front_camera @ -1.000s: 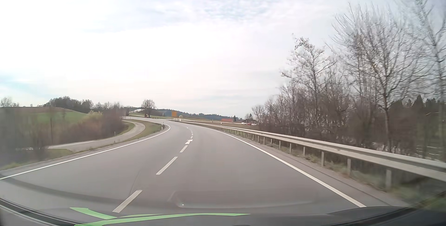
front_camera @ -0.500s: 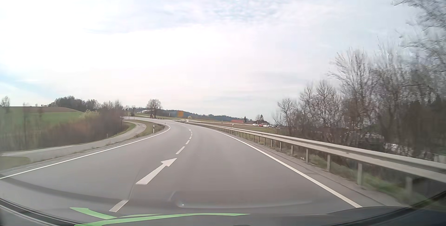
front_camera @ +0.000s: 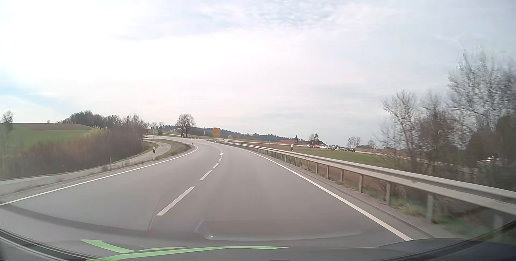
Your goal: Follow the waypoints while adhering to traffic rules and regulations
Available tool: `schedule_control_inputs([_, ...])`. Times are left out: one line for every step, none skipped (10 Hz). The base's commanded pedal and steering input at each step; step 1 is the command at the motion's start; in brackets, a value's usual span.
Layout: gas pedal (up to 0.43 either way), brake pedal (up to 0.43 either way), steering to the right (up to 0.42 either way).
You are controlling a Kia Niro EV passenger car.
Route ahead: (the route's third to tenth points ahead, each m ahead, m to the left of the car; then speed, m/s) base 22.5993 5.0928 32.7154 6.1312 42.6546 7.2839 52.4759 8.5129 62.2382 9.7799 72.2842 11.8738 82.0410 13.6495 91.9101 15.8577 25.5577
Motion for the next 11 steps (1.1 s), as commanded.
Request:
schedule_control_inputs([0.169, 0.000, -0.019])
schedule_control_inputs([0.169, 0.000, -0.018])
schedule_control_inputs([0.169, 0.000, -0.019])
schedule_control_inputs([0.169, 0.000, -0.019])
schedule_control_inputs([0.169, 0.000, -0.019])
schedule_control_inputs([0.169, 0.000, -0.019])
schedule_control_inputs([0.177, 0.000, -0.019])
schedule_control_inputs([0.177, 0.000, -0.019])
schedule_control_inputs([0.177, 0.000, -0.019])
schedule_control_inputs([0.177, 0.000, -0.018])
schedule_control_inputs([0.189, 0.000, -0.017])
